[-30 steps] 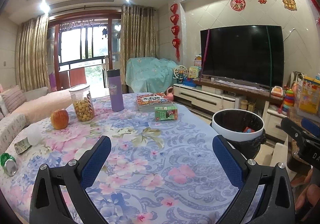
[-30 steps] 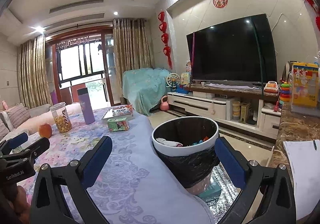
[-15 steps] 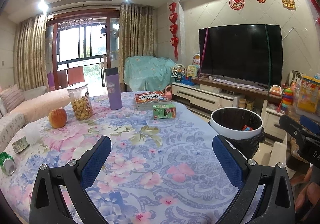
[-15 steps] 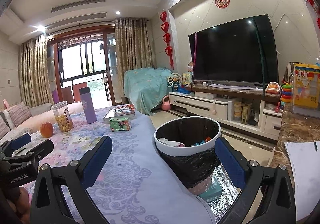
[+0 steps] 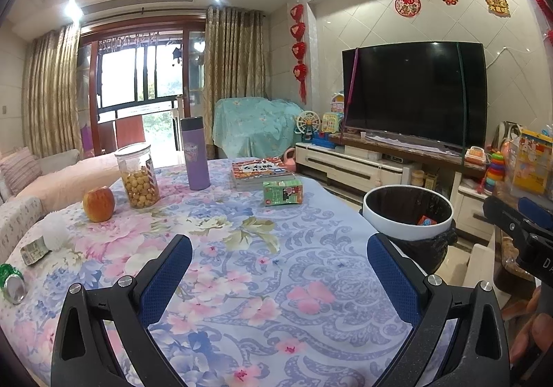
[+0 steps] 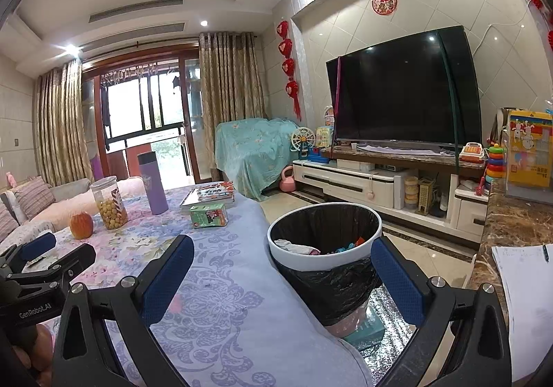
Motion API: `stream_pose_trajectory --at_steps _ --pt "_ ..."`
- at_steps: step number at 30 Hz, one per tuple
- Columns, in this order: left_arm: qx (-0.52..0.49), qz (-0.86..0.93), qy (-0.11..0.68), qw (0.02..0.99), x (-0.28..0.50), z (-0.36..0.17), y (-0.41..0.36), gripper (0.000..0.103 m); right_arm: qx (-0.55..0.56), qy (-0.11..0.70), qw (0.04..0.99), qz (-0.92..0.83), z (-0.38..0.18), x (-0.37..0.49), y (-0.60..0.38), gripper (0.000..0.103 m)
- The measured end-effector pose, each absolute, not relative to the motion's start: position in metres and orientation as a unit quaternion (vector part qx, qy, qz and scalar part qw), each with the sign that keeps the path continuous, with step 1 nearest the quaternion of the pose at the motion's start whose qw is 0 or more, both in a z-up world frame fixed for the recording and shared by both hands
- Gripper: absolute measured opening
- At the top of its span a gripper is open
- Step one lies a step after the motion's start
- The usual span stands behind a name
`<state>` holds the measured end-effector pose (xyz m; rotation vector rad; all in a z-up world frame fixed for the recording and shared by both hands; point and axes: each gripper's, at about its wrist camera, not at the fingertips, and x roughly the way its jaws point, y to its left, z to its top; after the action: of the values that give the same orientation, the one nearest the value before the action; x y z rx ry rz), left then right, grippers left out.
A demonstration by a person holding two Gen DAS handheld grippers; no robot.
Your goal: Collect trash
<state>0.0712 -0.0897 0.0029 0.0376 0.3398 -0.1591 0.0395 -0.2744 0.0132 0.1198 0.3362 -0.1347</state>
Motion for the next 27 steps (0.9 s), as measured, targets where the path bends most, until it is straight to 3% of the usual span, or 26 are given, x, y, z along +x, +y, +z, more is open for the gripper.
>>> stream_pose_trajectory --at_steps 27 --pt "0.024 -0.082 0.166 0.982 0.0698 0.0013 -0.09 0.102 0.06 0.169 0.982 -0.062 0.016 0.0399 -0.2705 0.103"
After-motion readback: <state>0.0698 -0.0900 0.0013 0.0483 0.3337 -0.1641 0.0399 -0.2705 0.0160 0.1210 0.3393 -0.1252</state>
